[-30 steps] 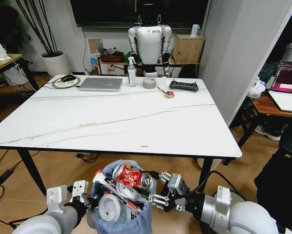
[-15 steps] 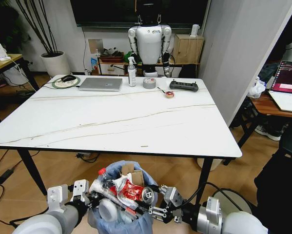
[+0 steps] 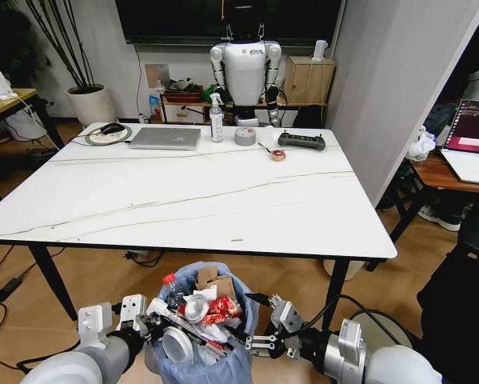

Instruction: Pick up the trash bin and place the trash from the table into it.

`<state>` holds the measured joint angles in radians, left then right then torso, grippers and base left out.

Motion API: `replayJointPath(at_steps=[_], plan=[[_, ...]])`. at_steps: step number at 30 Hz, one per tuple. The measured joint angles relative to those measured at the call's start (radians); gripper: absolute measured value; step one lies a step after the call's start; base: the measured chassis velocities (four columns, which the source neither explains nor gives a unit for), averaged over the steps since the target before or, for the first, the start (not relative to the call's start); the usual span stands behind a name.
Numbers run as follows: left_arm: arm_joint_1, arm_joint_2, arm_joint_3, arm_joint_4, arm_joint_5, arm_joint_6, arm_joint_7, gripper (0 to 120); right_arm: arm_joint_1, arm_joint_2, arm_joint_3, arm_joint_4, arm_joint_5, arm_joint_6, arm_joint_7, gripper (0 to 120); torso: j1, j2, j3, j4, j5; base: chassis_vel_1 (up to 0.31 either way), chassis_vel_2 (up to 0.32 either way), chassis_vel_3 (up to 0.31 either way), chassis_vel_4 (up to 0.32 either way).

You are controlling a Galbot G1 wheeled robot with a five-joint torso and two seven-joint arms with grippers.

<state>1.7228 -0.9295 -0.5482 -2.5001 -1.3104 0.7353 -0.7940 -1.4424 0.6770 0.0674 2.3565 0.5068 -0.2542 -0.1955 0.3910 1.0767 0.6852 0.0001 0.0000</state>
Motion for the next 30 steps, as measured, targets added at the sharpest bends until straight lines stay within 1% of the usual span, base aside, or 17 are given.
replayJointPath(at_steps=[2,16,19,22,23,24,26,28,29,30], plan=[[0.002,-0.003,0.000,0.000,0.002,0.000,0.000,0,-0.001,-0.001,0.004,0.005,0.000,0.002,0.000,99,0.000,0.000,0.000,0.0000,-0.0001,0.000,0.000,0.000,0.000],[0.007,-0.006,0.001,0.000,0.009,0.000,0.003,0,0.006,0.005,0.024,0.023,0.007,0.013,0.012,100,0.000,0.000,0.000,0.0000,0.0000,0.000,0.000,0.000,0.000],[0.007,-0.007,0.000,0.000,0.009,0.000,0.003,0,0.019,0.016,0.037,0.036,0.027,0.013,0.033,100,0.000,0.000,0.000,0.0000,-0.0001,0.000,0.000,0.000,0.000],[0.007,-0.012,0.003,0.000,0.012,0.000,0.004,0,0.037,0.036,0.048,0.057,0.057,0.007,0.113,100,0.000,0.000,0.000,0.0001,-0.0001,0.000,0.000,0.000,0.000],[0.007,-0.012,0.003,0.000,0.012,0.000,0.004,0,0.037,0.036,0.048,0.057,0.057,0.007,0.113,100,0.000,0.000,0.000,0.0001,-0.0001,0.000,0.000,0.000,0.000],[0.007,-0.014,0.004,0.000,0.016,0.000,0.005,0,0.041,0.046,0.053,0.064,0.066,-0.006,0.151,100,0.000,0.000,0.000,0.0001,-0.0002,0.000,0.000,0.000,0.000],[0.009,-0.015,0.005,0.000,0.029,0.000,0.009,0,0.040,0.086,0.068,0.072,0.077,-0.036,0.259,100,0.000,0.000,0.000,0.0001,-0.0001,0.000,0.000,0.000,0.000],[0.011,-0.017,0.005,0.000,0.033,0.000,0.010,0,0.031,0.121,0.082,0.072,0.071,-0.041,0.316,100,0.000,0.000,0.000,0.0001,-0.0001,0.000,0.000,0.000,0.000],[0.011,-0.017,0.005,0.000,0.033,0.000,0.010,0,0.031,0.121,0.082,0.072,0.071,-0.041,0.316,100,0.000,0.000,0.000,0.0001,-0.0001,0.000,0.000,0.000,0.000],[0.012,-0.018,0.006,0.000,0.036,0.000,0.010,0,0.022,0.154,0.097,0.071,0.061,-0.042,0.357,100,0.000,0.000,0.000,0.0001,-0.0001,0.000,0.000,0.000,0.000]])
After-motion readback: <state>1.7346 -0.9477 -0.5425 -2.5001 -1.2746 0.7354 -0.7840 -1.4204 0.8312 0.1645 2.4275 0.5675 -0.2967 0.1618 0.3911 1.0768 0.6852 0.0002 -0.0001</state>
